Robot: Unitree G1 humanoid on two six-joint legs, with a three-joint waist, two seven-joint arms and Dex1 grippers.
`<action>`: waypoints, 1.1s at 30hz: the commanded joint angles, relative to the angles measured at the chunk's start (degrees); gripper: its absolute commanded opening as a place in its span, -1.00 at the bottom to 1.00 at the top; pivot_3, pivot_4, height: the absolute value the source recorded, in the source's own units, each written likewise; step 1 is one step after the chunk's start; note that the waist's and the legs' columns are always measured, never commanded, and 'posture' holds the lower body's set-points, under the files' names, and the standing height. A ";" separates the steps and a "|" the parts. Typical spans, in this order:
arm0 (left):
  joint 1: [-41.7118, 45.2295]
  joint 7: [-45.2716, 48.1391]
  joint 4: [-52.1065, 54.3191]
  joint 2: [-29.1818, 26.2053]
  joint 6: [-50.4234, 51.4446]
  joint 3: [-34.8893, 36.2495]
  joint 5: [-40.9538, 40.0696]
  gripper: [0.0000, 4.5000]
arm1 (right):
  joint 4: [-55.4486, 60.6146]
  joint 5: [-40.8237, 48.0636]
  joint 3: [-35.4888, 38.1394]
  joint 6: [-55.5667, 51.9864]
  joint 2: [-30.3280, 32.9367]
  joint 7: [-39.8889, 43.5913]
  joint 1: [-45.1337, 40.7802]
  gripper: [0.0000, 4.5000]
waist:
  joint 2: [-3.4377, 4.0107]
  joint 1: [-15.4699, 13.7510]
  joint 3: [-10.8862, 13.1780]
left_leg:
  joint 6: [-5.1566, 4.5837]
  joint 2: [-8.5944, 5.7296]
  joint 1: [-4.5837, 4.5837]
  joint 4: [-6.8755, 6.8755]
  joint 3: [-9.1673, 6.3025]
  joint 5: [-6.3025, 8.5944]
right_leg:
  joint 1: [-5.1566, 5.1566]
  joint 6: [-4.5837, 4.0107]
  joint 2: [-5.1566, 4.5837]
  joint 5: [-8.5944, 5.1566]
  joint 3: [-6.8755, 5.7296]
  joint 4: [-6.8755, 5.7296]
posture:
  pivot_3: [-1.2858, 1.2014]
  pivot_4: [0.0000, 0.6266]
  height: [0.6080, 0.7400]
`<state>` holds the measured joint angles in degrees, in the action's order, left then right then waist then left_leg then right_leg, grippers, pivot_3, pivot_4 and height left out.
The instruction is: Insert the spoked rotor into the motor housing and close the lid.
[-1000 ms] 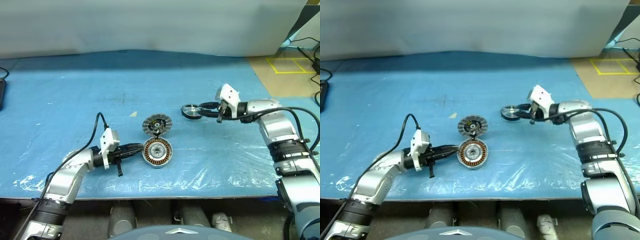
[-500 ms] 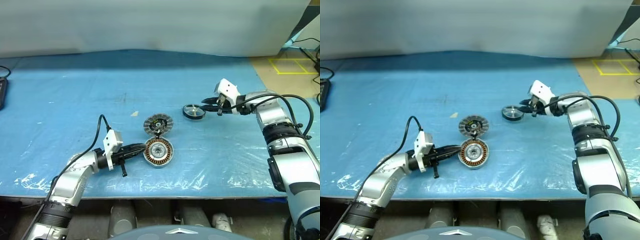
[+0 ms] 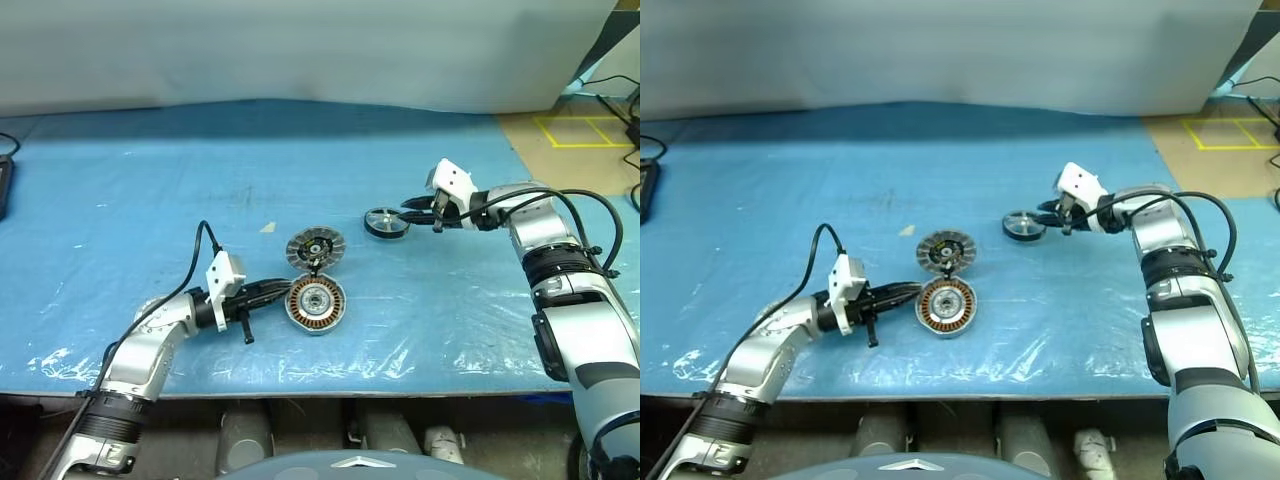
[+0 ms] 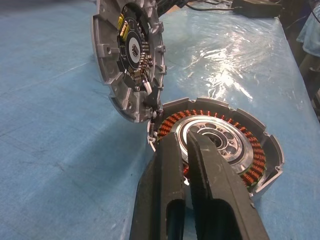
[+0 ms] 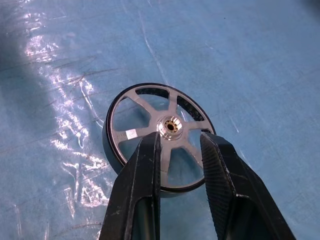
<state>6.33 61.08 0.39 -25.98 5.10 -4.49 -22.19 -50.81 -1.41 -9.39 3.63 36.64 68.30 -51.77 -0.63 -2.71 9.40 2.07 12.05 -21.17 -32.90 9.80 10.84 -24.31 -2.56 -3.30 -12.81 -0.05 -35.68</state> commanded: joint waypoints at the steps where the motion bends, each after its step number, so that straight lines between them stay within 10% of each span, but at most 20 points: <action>1: 0.38 0.14 0.39 -0.19 -1.04 0.75 -0.34 -0.87 | 1.90 0.60 1.40 0.46 0.02 -0.47 -0.55 -0.43 | 0.00 0.02 0.00 | 0.00 0.00 0.00 0.00 0.00 0.00 | 0.00 0.00 0.00 0.00 0.00 0.00 | 0.03 -0.52 1.00; 33: -0.26 -1.08 1.70 -0.38 -0.40 0.76 -0.73 -0.87 | 1.40 -0.26 1.41 -0.78 -0.03 -1.11 -1.22 -0.43 | 0.01 -0.03 0.02 | 0.15 0.01 -0.02 0.01 0.00 0.09 | -0.02 -0.01 0.00 0.00 0.00 0.01 | 0.03 -0.52 1.00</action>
<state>5.95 59.77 0.91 -26.40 5.40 -4.01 -22.49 -50.47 -2.06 -9.31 3.02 35.65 67.20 -51.77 -0.61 -2.73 9.41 2.22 12.06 -21.20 -32.89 9.80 10.93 -24.34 -2.57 -3.30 -12.81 -0.05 -35.67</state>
